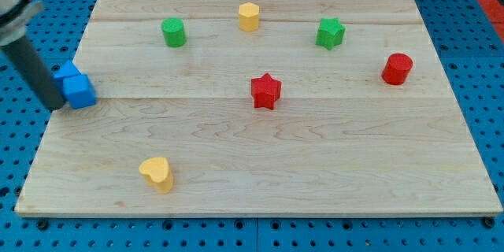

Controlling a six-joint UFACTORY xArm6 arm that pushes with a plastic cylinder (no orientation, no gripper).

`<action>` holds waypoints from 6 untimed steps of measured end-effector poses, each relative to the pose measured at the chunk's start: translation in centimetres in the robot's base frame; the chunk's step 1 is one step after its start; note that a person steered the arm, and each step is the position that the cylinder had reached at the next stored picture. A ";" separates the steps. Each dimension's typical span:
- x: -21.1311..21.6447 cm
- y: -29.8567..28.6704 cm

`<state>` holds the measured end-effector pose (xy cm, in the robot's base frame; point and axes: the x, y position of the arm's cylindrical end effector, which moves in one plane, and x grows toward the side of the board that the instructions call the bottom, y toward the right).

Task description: Move blue triangle above blue cube

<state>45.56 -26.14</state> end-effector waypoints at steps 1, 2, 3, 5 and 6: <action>-0.6 0.7; 1.5 -4.1; 0.6 -4.0; -0.6 -4.2; -2.5 -4.3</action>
